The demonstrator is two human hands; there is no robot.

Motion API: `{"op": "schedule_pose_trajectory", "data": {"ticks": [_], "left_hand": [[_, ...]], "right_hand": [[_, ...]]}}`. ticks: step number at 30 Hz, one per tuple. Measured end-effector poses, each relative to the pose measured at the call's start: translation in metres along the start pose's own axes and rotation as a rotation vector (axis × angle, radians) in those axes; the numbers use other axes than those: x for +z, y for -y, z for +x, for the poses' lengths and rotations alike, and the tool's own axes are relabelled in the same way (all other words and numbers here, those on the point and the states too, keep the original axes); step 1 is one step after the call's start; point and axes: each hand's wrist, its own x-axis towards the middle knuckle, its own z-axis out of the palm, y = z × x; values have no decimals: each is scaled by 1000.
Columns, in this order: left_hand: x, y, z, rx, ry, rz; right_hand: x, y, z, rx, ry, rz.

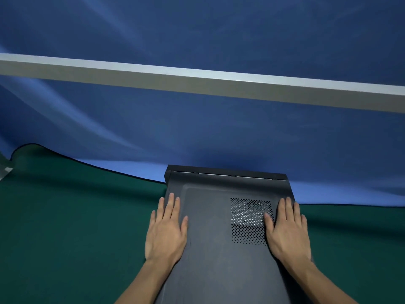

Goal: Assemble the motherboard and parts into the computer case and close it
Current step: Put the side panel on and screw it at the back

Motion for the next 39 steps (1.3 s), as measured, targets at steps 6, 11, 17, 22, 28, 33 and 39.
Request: {"op": "schedule_pose_trajectory", "data": {"ticks": [6, 11, 17, 22, 28, 33, 39], "left_hand": [[-1, 0, 3, -2, 13, -22], [-9, -8, -4, -50, 37, -10], [-3, -10, -8, -128, 15, 61], [6, -9, 12, -144, -43, 144], [-2, -13, 21, -154, -86, 95], [-4, -14, 20, -127, -99, 34], [-4, -27, 4, -108, -65, 153]], "right_hand": [[-2, 3, 10, -16, -2, -18], [-5, 3, 2, -3, 17, -4], [0, -2, -3, -21, -2, 37], [8, 0, 16, -20, -3, -5], [1, 6, 27, -13, 16, 6], [-13, -6, 23, -80, 113, 74], [-4, -43, -60, -171, 51, 81]]}}
